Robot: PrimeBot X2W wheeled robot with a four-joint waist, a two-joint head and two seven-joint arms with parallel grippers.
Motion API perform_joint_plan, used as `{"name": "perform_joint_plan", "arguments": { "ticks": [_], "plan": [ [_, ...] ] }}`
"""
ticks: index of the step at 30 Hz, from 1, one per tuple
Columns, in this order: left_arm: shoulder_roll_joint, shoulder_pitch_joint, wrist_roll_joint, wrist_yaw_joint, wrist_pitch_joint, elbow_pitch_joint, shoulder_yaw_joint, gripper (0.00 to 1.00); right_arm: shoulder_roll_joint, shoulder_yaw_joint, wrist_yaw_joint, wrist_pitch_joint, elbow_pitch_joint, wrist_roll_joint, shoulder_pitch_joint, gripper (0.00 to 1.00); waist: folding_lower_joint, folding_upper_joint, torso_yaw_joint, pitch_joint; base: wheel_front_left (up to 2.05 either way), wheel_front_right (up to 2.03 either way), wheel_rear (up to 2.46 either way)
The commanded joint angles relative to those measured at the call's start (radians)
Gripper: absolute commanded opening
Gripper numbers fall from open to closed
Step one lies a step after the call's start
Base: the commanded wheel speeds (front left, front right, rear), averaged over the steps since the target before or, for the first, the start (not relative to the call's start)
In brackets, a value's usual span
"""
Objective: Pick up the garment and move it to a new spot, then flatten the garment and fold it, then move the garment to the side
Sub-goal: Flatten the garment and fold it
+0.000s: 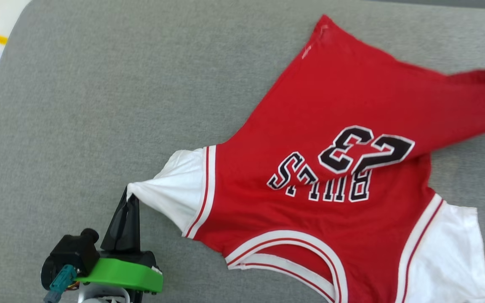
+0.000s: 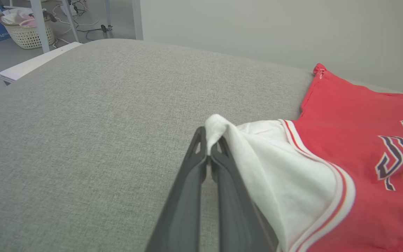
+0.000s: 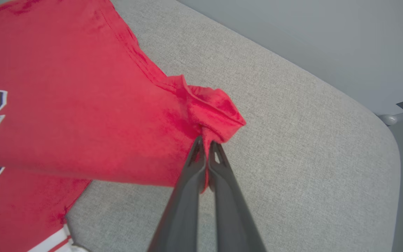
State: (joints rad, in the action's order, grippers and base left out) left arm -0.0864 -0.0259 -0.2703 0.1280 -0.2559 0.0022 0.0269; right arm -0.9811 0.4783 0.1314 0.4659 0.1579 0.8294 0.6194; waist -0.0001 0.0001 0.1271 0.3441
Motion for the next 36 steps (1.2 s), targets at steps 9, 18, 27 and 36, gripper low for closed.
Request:
{"name": "perform_joint_plan", "arguments": {
  "ticks": [9, 18, 27, 36],
  "plan": [
    [-0.002, -0.053, 0.025, 0.003, -0.006, 0.011, -0.02, 0.0, 0.087, -0.241, -0.001, -0.023, -0.077, -0.027, -0.437, 0.0, 0.0001, -0.0001, -0.112, -0.122, 0.0, 0.0, 0.0],
    [-0.006, -0.061, 0.034, 0.003, -0.006, 0.03, -0.02, 0.0, 0.327, -0.452, -0.001, 0.038, -0.137, -0.098, -0.828, 0.0, 0.0001, -0.0001, -0.108, -0.132, 0.0, 0.0, 0.0],
    [-0.006, -0.054, 0.043, 0.003, -0.006, 0.043, -0.028, 0.0, 0.462, -0.493, -0.001, 0.066, -0.145, -0.146, -0.916, 0.15, 0.0001, -0.0001, -0.11, -0.126, 0.0, 0.0, 0.0],
    [-0.004, -0.043, 0.054, 0.003, -0.006, 0.04, -0.024, 0.0, 0.407, -0.555, -0.001, 0.032, -0.312, -0.174, -0.784, 1.0, 0.0001, -0.0001, -0.105, -0.121, 0.0, 0.0, 0.0]
  ]
}}
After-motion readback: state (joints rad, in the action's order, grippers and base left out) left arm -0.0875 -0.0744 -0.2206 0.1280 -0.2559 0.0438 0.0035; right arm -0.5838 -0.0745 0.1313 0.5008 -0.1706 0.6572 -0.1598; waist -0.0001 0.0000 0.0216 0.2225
